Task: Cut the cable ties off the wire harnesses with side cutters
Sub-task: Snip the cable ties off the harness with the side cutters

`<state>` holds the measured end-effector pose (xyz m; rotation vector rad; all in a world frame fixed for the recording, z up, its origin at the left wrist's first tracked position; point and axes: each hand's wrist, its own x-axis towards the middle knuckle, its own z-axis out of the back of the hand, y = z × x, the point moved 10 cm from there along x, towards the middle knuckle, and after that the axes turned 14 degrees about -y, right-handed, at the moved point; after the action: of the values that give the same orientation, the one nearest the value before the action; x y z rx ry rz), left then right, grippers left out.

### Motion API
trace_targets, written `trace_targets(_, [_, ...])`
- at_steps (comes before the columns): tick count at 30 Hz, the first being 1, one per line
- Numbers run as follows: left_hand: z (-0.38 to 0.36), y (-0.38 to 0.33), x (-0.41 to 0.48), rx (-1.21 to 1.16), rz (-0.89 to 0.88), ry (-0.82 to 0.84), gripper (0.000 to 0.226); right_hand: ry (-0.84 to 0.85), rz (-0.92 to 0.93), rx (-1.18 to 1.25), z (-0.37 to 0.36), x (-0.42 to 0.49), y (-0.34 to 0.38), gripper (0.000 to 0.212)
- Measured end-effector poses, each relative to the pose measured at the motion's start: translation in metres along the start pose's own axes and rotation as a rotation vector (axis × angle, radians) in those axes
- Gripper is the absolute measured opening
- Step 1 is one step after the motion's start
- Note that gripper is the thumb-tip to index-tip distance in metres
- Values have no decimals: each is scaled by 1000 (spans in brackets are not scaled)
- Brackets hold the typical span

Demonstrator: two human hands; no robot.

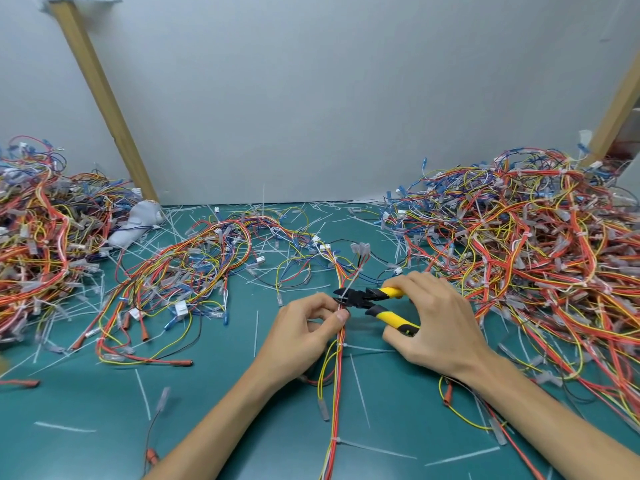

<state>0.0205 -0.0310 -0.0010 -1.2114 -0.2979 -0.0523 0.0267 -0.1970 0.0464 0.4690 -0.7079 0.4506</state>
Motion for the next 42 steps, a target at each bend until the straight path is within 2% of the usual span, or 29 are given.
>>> trace_targets(12, [0, -1, 0, 28, -16, 2, 17, -3, -51, -33, 1, 0, -3, 30])
trace_targets(42, [0, -1, -1, 21, -19, 11, 17, 110, -120, -11, -11, -3, -13, 28])
